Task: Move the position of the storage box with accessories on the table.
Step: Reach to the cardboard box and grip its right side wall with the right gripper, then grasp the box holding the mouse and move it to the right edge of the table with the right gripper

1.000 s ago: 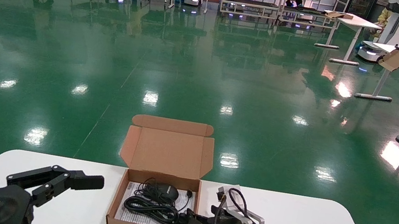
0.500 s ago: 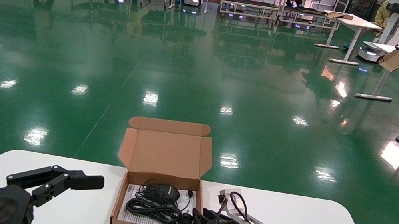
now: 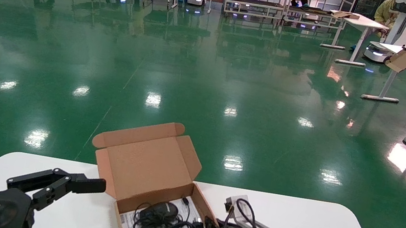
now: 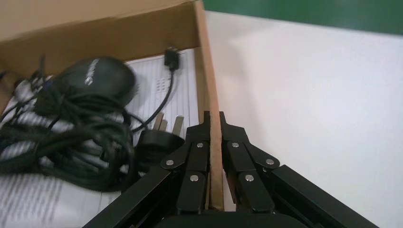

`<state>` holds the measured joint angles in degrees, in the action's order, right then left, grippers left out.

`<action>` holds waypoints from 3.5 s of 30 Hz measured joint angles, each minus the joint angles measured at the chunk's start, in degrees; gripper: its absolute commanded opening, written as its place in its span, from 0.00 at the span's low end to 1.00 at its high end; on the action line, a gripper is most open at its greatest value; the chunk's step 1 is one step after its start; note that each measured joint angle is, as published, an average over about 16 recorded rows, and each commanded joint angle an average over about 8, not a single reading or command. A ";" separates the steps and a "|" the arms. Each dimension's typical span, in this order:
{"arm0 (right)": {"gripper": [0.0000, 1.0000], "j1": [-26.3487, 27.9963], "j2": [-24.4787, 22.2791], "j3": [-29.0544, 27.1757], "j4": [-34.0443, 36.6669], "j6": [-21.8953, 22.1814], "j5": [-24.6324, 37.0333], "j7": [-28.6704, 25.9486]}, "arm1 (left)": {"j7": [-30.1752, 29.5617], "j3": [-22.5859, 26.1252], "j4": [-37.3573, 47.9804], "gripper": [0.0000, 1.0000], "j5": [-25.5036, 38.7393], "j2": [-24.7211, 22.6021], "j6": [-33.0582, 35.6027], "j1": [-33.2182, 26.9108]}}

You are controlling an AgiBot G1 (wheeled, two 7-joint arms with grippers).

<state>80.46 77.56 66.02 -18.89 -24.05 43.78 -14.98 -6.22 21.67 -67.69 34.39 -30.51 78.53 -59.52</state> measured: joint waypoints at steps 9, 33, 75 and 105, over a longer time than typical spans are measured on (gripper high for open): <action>0.00 3.61 -1.52 -1.42 4.07 -6.09 -1.59 6.06 | 0.00 0.00 0.00 1.00 0.00 0.00 0.00 0.00; 0.00 20.76 -18.46 -4.33 14.82 -25.31 -3.40 17.38 | 0.00 0.00 0.00 1.00 0.00 0.00 0.00 0.00; 0.00 0.64 -25.16 -15.85 21.69 -13.81 -19.58 28.46 | 0.00 0.00 0.00 1.00 0.00 0.00 0.00 0.00; 0.00 -2.79 -21.75 -16.24 19.06 -6.68 -20.21 32.90 | 0.00 0.00 0.00 1.00 0.00 0.00 0.00 0.00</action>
<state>77.68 55.81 49.79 0.17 -30.74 23.57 17.92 -6.22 21.67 -67.69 34.39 -30.51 78.53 -59.52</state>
